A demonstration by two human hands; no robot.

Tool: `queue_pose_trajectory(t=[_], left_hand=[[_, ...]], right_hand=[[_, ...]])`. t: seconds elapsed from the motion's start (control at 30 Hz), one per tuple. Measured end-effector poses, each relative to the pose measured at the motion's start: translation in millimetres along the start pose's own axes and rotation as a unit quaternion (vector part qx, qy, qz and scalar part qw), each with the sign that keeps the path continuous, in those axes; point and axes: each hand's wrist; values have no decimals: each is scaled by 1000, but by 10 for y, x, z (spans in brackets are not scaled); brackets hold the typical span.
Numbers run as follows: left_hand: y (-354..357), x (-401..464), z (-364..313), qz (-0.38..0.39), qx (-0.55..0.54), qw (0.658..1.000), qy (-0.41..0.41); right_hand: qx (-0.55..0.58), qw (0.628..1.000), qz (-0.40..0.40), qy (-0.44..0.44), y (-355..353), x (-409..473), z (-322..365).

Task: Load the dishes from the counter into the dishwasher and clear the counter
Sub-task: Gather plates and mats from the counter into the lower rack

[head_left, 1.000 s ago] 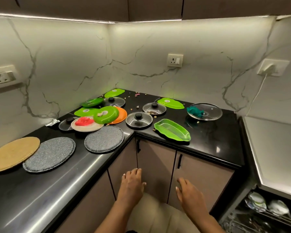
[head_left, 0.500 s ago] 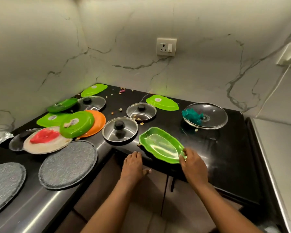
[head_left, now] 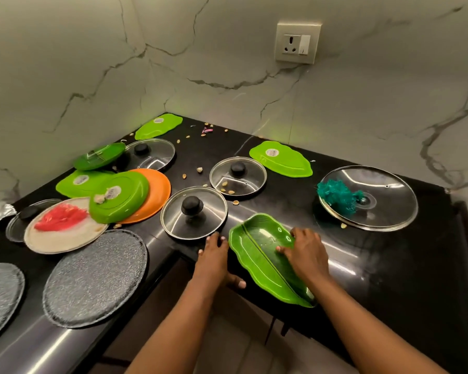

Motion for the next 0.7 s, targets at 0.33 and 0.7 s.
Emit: queue_pose_trajectory(t=[0.33, 0.7], left_hand=[[-4, 105, 60, 23, -2, 1000, -20], [-54, 15, 60, -3, 2, 1000, -24]], right_hand=[[143, 978, 119, 95, -152, 391, 143], [401, 891, 147, 155, -358, 159, 82]])
Point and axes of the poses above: each hand's wrist, its own x-axis towards the middle knuckle, its own y-axis out of the palm, z = x × y, and after that the axes turned 8 degrees about y, right-handed
